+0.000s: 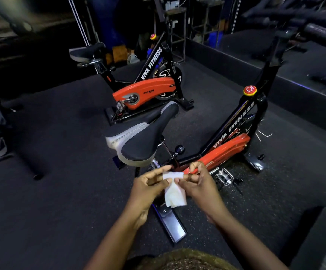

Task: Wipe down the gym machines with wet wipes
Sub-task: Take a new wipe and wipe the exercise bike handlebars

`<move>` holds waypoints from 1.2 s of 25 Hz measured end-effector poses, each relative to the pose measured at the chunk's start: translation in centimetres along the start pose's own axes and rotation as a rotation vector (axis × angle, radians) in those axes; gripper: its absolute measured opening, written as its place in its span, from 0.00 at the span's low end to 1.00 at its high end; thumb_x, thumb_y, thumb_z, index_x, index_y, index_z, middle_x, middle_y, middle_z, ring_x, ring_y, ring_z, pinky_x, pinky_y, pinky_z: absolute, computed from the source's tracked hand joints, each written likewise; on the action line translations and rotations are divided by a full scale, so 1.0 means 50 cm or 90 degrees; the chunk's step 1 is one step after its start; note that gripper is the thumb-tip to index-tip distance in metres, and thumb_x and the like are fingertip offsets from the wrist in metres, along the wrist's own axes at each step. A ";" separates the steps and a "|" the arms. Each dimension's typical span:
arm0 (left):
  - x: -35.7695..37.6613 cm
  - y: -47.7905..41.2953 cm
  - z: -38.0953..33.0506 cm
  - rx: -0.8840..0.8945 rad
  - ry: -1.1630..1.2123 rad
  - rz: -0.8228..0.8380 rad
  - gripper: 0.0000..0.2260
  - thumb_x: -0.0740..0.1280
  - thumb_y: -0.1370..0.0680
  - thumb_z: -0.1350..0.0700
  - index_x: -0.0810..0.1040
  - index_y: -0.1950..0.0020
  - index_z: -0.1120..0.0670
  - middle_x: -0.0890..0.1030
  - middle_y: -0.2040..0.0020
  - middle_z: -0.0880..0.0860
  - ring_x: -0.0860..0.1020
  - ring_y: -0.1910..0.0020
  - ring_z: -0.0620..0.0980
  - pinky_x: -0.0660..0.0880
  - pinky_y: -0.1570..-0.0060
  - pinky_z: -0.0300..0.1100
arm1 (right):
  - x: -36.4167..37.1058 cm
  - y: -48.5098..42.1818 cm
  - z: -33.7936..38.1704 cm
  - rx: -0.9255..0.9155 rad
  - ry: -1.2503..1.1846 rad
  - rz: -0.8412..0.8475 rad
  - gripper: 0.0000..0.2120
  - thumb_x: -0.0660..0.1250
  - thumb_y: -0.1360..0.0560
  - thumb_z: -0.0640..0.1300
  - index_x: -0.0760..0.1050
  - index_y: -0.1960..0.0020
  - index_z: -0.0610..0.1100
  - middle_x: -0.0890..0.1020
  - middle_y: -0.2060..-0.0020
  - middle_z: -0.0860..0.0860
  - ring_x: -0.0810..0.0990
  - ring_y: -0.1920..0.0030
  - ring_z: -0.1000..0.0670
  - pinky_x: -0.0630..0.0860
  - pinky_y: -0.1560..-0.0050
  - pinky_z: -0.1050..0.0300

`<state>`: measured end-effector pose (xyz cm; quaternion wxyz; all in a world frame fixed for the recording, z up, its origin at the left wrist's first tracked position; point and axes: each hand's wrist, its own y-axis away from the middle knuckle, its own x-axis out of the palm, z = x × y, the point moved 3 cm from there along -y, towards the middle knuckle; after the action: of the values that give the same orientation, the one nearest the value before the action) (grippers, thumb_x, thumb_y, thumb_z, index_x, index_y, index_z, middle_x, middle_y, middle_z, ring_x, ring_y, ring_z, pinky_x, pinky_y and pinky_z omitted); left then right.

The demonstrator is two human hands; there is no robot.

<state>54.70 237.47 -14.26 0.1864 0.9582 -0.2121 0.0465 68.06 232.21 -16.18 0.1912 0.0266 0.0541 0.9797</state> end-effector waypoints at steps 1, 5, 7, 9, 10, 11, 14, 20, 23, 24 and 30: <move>-0.003 0.002 -0.004 0.033 -0.055 -0.007 0.15 0.69 0.28 0.71 0.82 0.45 0.57 0.85 0.52 0.52 0.82 0.57 0.41 0.78 0.59 0.33 | 0.002 0.002 0.005 -0.020 0.021 0.010 0.15 0.69 0.29 0.31 0.67 0.56 0.47 0.79 0.62 0.43 0.78 0.61 0.48 0.75 0.60 0.54; -0.019 0.006 -0.021 0.222 -0.349 -0.059 0.18 0.74 0.30 0.67 0.82 0.47 0.47 0.83 0.55 0.40 0.80 0.58 0.34 0.76 0.54 0.30 | 0.014 0.008 0.025 -0.050 0.085 0.093 0.19 0.70 0.30 0.30 0.77 0.45 0.50 0.83 0.60 0.53 0.79 0.61 0.60 0.76 0.56 0.65; -0.025 0.010 -0.028 0.292 -0.432 -0.065 0.18 0.75 0.31 0.65 0.82 0.45 0.48 0.82 0.56 0.39 0.79 0.58 0.31 0.74 0.56 0.26 | 0.009 0.006 0.038 -0.086 0.167 0.046 0.21 0.73 0.32 0.33 0.79 0.50 0.58 0.84 0.60 0.55 0.79 0.62 0.61 0.75 0.56 0.64; -0.033 0.015 -0.039 0.350 -0.475 -0.075 0.16 0.76 0.32 0.62 0.83 0.47 0.47 0.83 0.57 0.40 0.80 0.59 0.32 0.73 0.58 0.26 | 0.005 0.002 0.047 -0.119 0.211 0.012 0.16 0.74 0.32 0.37 0.80 0.56 0.59 0.83 0.60 0.56 0.79 0.61 0.60 0.75 0.56 0.63; -0.038 0.016 -0.044 0.373 -0.480 -0.089 0.13 0.76 0.32 0.61 0.84 0.51 0.46 0.83 0.59 0.41 0.80 0.60 0.34 0.73 0.59 0.27 | 0.006 -0.001 0.049 -0.127 0.216 0.005 0.13 0.75 0.32 0.39 0.81 0.57 0.58 0.82 0.59 0.56 0.79 0.59 0.59 0.76 0.55 0.62; -0.042 0.015 -0.049 0.381 -0.471 -0.107 0.11 0.76 0.32 0.60 0.85 0.54 0.45 0.82 0.60 0.42 0.79 0.60 0.35 0.73 0.61 0.28 | 0.009 -0.004 0.054 -0.125 0.199 0.000 0.10 0.75 0.32 0.41 0.82 0.58 0.56 0.81 0.58 0.55 0.79 0.56 0.58 0.76 0.53 0.60; -0.051 0.006 -0.059 0.301 -0.311 -0.124 0.05 0.75 0.35 0.53 0.83 0.62 0.43 0.80 0.59 0.43 0.78 0.60 0.36 0.74 0.60 0.31 | 0.029 -0.013 0.058 -0.059 0.039 0.064 0.07 0.73 0.30 0.48 0.82 0.54 0.46 0.82 0.51 0.51 0.80 0.50 0.54 0.77 0.47 0.54; -0.125 -0.014 -0.095 0.333 -0.325 -0.229 0.08 0.69 0.27 0.40 0.79 0.51 0.39 0.80 0.52 0.38 0.78 0.51 0.37 0.74 0.51 0.34 | 0.082 -0.050 0.072 0.105 -0.216 0.059 0.07 0.61 0.22 0.41 0.73 0.50 0.38 0.83 0.63 0.44 0.81 0.66 0.49 0.79 0.65 0.57; -0.209 -0.075 -0.127 0.338 -0.350 -0.280 0.14 0.62 0.26 0.37 0.77 0.45 0.40 0.78 0.46 0.38 0.76 0.44 0.42 0.73 0.44 0.40 | 0.094 -0.095 0.082 0.147 -0.201 0.033 0.05 0.61 0.23 0.37 0.75 0.50 0.43 0.83 0.63 0.48 0.80 0.66 0.52 0.77 0.66 0.58; -0.233 -0.107 -0.140 0.333 -0.349 -0.280 0.15 0.63 0.24 0.38 0.77 0.42 0.43 0.77 0.45 0.39 0.75 0.41 0.44 0.72 0.40 0.43 | 0.103 -0.109 0.091 0.140 -0.187 0.038 0.08 0.61 0.23 0.34 0.76 0.50 0.44 0.83 0.62 0.49 0.80 0.65 0.52 0.76 0.65 0.59; -0.281 -0.313 -0.174 0.185 -0.246 -0.135 0.22 0.54 0.23 0.35 0.78 0.43 0.46 0.80 0.42 0.50 0.76 0.38 0.50 0.67 0.32 0.49 | 0.194 -0.225 0.155 -0.132 0.243 -0.094 0.14 0.64 0.25 0.36 0.80 0.46 0.50 0.84 0.51 0.52 0.80 0.52 0.56 0.73 0.50 0.62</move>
<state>48.54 259.37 -13.83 0.0070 0.9829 -0.1334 -0.1271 63.84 246.98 -9.48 0.2500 -0.1828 -0.0099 0.9508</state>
